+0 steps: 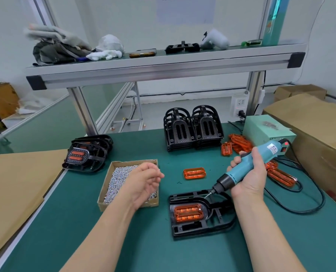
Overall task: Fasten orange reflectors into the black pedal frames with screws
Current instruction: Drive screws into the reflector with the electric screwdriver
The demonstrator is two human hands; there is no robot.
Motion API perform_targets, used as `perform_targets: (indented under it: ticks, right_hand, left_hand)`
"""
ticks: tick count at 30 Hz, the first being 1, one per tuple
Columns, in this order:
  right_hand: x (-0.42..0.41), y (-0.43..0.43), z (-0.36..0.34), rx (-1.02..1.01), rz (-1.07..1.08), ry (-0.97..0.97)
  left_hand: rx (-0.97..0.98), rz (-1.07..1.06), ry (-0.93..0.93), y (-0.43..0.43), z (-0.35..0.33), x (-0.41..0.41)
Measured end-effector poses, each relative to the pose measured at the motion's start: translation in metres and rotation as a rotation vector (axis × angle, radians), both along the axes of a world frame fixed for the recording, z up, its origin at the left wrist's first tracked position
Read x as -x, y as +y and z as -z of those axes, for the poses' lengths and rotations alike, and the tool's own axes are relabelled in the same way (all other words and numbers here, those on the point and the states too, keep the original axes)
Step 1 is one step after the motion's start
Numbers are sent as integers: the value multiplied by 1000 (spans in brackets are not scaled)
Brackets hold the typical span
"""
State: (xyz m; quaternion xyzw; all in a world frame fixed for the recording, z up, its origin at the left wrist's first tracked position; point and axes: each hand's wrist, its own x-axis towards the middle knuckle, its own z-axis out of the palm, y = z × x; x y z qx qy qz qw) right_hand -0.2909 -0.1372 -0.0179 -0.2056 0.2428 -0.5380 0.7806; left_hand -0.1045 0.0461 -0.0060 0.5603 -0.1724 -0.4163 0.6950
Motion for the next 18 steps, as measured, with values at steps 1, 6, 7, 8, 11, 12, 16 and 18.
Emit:
perform_targets:
  ticks: [1,6,7,8,11,12,16,18]
  right_hand:
    - [-2,4,-5,5,-1,-5]
    - [-14,27,-22,23,24,-7]
    - [-17,30,-24,27,39,-4]
    - [-19,33,-26,29,55,0]
    - [-22,38,-31,16,88,-3]
    - [-23,39,-33,11,95,-6]
    - [-23,40,-37,1,139,5]
    - [-23,39,-38,2,161,7]
  left_hand:
    - [38,28,78,0,1,7]
    - [126,105,266,-3,4,42]
    - [137,111,275,-4,5,47]
    - [144,113,276,-5,6,52]
    - [148,100,292,-5,10,60]
    - [143,93,295,-5,11,61]
    - [151,53,293,-1,15,60]
    - [157,18,315,0,18,60]
